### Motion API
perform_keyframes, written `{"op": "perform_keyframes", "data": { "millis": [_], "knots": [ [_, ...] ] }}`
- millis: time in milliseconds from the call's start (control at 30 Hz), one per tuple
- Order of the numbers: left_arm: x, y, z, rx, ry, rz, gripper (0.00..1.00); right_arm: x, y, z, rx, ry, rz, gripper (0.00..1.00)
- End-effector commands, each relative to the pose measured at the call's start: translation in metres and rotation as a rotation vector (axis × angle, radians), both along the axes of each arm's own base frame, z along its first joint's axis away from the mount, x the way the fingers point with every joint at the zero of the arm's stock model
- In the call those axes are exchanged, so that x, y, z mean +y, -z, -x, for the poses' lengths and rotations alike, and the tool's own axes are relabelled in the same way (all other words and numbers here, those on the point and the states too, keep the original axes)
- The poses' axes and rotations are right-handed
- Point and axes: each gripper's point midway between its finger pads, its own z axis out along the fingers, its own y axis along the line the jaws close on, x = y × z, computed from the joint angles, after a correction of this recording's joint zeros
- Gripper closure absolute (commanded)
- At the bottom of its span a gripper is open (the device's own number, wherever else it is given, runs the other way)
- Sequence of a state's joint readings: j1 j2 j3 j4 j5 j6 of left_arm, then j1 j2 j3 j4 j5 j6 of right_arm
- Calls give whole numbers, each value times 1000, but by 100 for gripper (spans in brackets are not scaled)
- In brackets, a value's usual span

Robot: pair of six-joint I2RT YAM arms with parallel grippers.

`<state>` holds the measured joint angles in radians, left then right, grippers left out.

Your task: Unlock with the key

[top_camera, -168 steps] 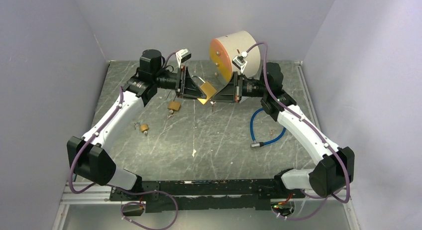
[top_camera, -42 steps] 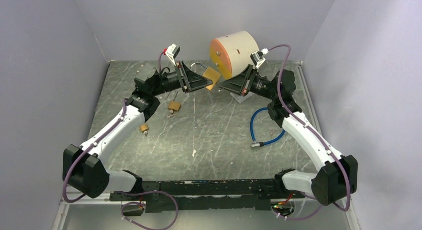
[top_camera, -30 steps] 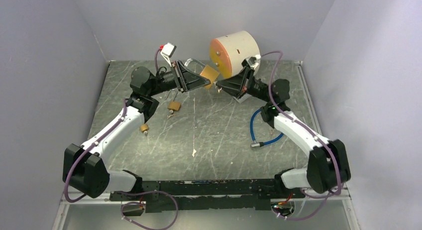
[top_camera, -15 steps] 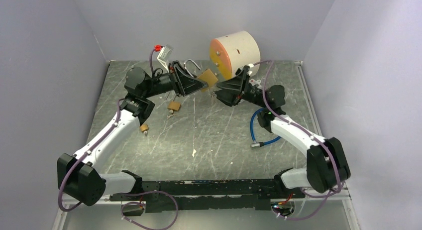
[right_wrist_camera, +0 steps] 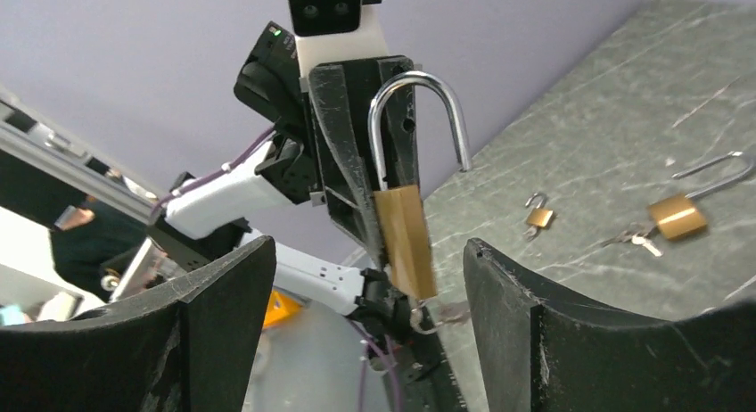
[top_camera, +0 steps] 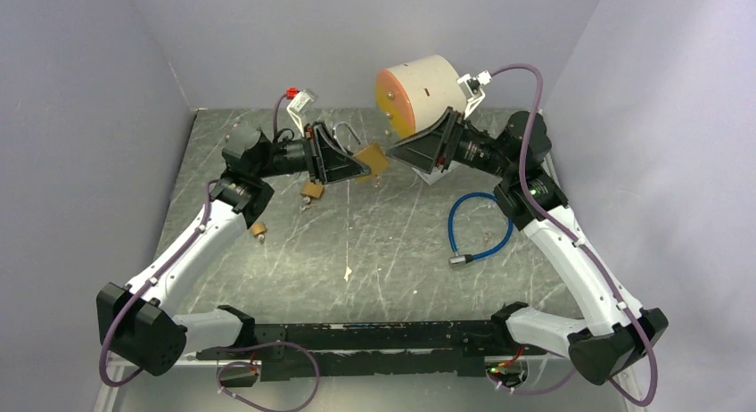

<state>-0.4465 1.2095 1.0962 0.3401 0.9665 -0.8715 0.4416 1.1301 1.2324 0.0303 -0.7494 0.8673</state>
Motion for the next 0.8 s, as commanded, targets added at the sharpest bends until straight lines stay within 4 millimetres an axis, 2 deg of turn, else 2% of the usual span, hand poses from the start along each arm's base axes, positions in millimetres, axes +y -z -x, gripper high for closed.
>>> {"op": "perform_keyframes", "data": {
  "millis": [0, 100, 200, 300, 467, 633, 700, 767],
  "knots": [
    [4, -45, 29, -138, 127, 108, 97, 6, 19, -5, -65, -28, 101, 22],
    [2, -48, 31, -130, 164, 128, 98, 17, 14, 4, -91, -91, 81, 29],
    [2, -48, 31, -120, 179, 145, 97, 24, 6, 12, -113, -141, 47, 44],
    [1, -47, 30, -112, 189, 149, 97, 28, 3, 10, -94, -141, 15, 58],
    [0, -46, 27, -106, 164, 142, 97, 38, 3, 12, -60, -184, -33, 76],
    [-2, -41, 16, -69, 115, 117, 90, 44, 0, 19, -49, -232, -50, 100],
    [-2, -37, 12, -52, 85, 108, 84, 42, 0, 18, -60, -209, -47, 100],
    [-1, -31, 7, -28, 45, 86, 71, 39, 3, 13, -55, -173, -25, 100]
  ]
}}
